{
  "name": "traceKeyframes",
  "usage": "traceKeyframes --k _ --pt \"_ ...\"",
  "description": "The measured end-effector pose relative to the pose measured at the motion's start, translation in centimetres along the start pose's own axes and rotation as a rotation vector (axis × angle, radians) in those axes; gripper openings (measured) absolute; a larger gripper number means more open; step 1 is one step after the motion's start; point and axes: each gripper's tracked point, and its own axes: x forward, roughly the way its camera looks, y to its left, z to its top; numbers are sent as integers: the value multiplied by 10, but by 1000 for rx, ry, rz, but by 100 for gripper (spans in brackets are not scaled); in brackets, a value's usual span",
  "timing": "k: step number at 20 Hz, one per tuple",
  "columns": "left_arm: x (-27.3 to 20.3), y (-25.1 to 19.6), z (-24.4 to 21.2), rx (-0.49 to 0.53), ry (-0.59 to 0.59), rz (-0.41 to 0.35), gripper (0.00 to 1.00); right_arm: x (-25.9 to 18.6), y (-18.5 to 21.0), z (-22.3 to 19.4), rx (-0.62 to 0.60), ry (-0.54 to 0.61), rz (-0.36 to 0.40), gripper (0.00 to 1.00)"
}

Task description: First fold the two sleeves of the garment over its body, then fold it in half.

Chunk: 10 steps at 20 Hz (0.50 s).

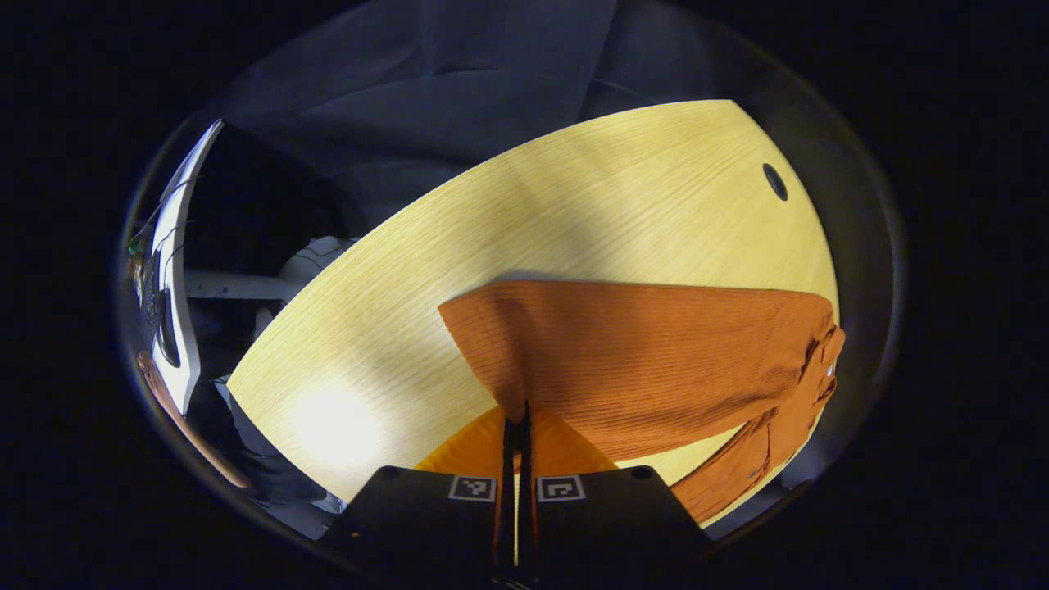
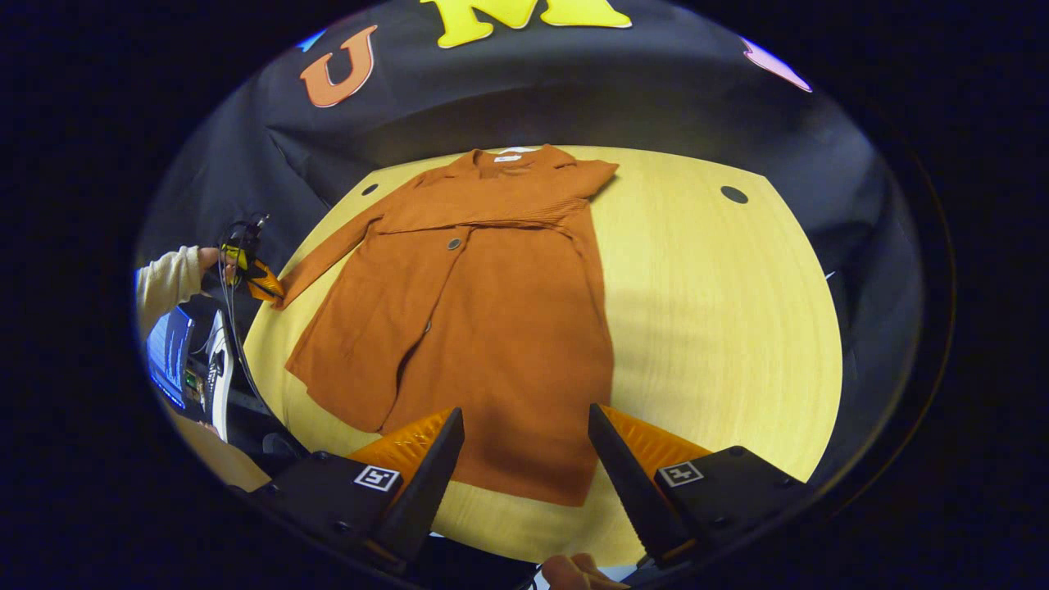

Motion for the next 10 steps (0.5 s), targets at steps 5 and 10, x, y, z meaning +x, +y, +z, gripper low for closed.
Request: traceKeyframes --k 5,10 --pt "-47 -36 18 80 -97 -38 3 -1 -19 -2 28 -11 -4 98" --pt "-101 -116 27 177 -172 -102 3 -1 -29 1 24 -27 25 98"
